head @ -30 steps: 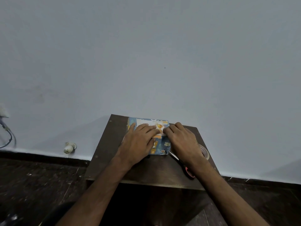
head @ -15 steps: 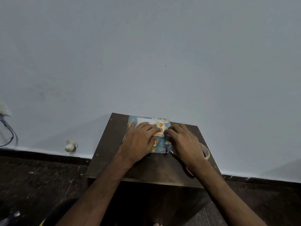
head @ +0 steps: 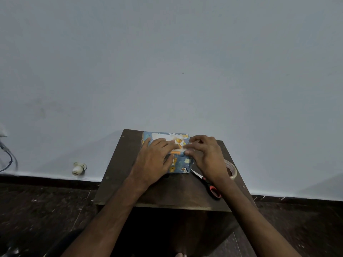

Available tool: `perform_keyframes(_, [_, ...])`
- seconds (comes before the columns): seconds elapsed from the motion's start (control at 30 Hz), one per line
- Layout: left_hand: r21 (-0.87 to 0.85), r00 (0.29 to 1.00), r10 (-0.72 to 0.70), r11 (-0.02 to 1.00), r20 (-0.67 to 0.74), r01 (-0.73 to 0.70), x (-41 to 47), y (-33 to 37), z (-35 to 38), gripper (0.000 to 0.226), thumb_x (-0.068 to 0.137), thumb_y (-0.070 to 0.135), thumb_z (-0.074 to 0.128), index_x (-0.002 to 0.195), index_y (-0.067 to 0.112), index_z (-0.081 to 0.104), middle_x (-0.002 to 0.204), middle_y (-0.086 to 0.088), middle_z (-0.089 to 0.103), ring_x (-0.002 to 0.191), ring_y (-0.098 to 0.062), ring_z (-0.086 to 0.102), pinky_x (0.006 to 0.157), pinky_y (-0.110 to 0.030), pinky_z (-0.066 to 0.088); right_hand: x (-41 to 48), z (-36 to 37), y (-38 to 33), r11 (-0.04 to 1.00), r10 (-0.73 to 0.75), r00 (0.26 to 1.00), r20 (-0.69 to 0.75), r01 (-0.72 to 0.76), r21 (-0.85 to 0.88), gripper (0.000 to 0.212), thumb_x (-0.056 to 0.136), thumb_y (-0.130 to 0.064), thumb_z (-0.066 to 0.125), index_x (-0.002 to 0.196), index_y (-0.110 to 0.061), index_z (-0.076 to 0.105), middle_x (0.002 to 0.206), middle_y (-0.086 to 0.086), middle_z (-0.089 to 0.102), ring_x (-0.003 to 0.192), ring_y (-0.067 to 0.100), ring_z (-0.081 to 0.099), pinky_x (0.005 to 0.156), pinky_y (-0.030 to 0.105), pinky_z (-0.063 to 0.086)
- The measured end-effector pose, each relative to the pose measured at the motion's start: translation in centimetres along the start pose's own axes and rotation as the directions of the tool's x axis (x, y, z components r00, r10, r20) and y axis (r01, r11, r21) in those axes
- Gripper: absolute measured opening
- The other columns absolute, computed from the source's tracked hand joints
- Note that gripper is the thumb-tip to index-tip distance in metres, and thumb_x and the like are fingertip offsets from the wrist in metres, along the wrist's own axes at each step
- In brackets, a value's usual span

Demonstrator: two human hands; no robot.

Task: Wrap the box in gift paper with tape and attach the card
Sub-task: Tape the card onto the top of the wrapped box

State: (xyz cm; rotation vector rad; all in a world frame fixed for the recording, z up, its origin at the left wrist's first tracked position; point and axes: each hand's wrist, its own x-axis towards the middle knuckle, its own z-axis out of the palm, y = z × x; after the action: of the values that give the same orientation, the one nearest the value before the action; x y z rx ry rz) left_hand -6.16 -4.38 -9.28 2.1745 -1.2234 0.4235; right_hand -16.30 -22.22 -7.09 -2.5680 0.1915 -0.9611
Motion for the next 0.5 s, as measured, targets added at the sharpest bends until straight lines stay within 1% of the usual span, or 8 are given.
perform_keyframes(0.07, [0.008,1.000,-0.002,1.000,0.008,0.002,0.0,0.0,0.0,0.035,0.093,0.036,0.050,0.126,0.032,0.063,0.133,0.011,0.064,0.126,-0.012,0.054,0.115,-0.052,0.034,-0.2,0.3,0.7,0.987,-0.080,0.997,0.014,0.081,-0.135,0.023,0.090,-0.044,0.058,0.098,-0.032,0.077,0.109,-0.012,0.067,0.101,0.015,0.055,0.077,0.040,0.047])
perform_keyframes(0.13, [0.010,1.000,-0.001,1.000,0.017,0.001,-0.1,-0.1,0.0,0.036,0.095,0.038,0.049,0.128,0.032,0.062,0.136,0.011,0.062,0.129,-0.012,0.052,0.117,-0.050,0.032,-0.8,0.3,0.8,0.960,-0.155,0.988,0.011,0.153,-0.233,0.029,0.091,-0.047,0.052,0.102,-0.033,0.075,0.112,-0.011,0.067,0.102,0.019,0.057,0.073,0.040,0.044])
perform_keyframes(0.2, [0.006,1.000,0.009,1.000,0.017,-0.009,-0.1,-0.2,-0.1,0.036,0.095,0.037,0.051,0.129,0.032,0.063,0.138,0.011,0.062,0.130,-0.013,0.052,0.116,-0.048,0.031,-1.5,0.5,1.1,0.943,-0.180,0.983,0.024,0.179,-0.281,0.028,0.091,-0.045,0.054,0.108,-0.035,0.073,0.117,-0.010,0.066,0.104,0.020,0.056,0.073,0.040,0.042])
perform_keyframes(0.27, [0.005,1.000,0.013,1.000,0.024,-0.013,-0.2,-0.4,-0.1,0.038,0.094,0.036,0.054,0.131,0.032,0.062,0.139,0.011,0.061,0.130,-0.015,0.053,0.114,-0.045,0.031,-1.8,0.7,1.2,0.979,-0.025,1.000,-0.007,0.023,-0.203,0.022,0.087,-0.043,0.066,0.108,-0.040,0.073,0.120,-0.013,0.063,0.106,0.017,0.053,0.077,0.040,0.040])
perform_keyframes(0.33, [0.007,1.000,0.013,1.000,0.024,-0.013,-0.2,-0.4,-0.3,0.040,0.093,0.036,0.054,0.132,0.033,0.062,0.140,0.012,0.060,0.130,-0.015,0.054,0.113,-0.041,0.030,-1.5,0.8,1.3,0.985,0.167,0.986,-0.026,-0.168,-0.043,0.029,0.078,-0.046,0.077,0.107,-0.044,0.074,0.118,-0.017,0.061,0.109,0.012,0.050,0.084,0.041,0.040])
perform_keyframes(0.37, [0.001,1.000,0.009,1.000,0.022,-0.009,-0.2,-0.4,-0.3,0.040,0.093,0.036,0.054,0.132,0.033,0.062,0.140,0.013,0.060,0.129,-0.015,0.054,0.113,-0.040,0.029,-1.4,0.7,1.5,0.977,0.212,0.977,-0.028,-0.212,0.019,0.035,0.075,-0.047,0.080,0.109,-0.044,0.073,0.116,-0.019,0.060,0.110,0.011,0.049,0.088,0.043,0.041])
perform_keyframes(0.43, [-0.012,1.000,0.004,1.000,0.012,-0.004,-0.2,-0.3,-0.5,0.040,0.092,0.036,0.053,0.130,0.032,0.063,0.138,0.012,0.061,0.129,-0.015,0.054,0.112,-0.040,0.029,-1.3,0.3,1.6,0.967,0.227,0.973,-0.035,-0.221,0.127,0.042,0.073,-0.046,0.082,0.113,-0.043,0.071,0.114,-0.023,0.059,0.113,0.009,0.048,0.095,0.047,0.044])
perform_keyframes(0.5, [-0.010,1.000,0.009,1.000,-0.002,-0.009,-0.1,-0.2,-0.5,0.039,0.091,0.035,0.053,0.128,0.032,0.065,0.136,0.012,0.063,0.128,-0.015,0.055,0.111,-0.042,0.031,-1.3,0.1,1.8,0.959,0.204,0.977,-0.055,-0.189,0.211,0.036,0.076,-0.041,0.081,0.111,-0.045,0.072,0.114,-0.027,0.058,0.113,0.007,0.048,0.097,0.046,0.044])
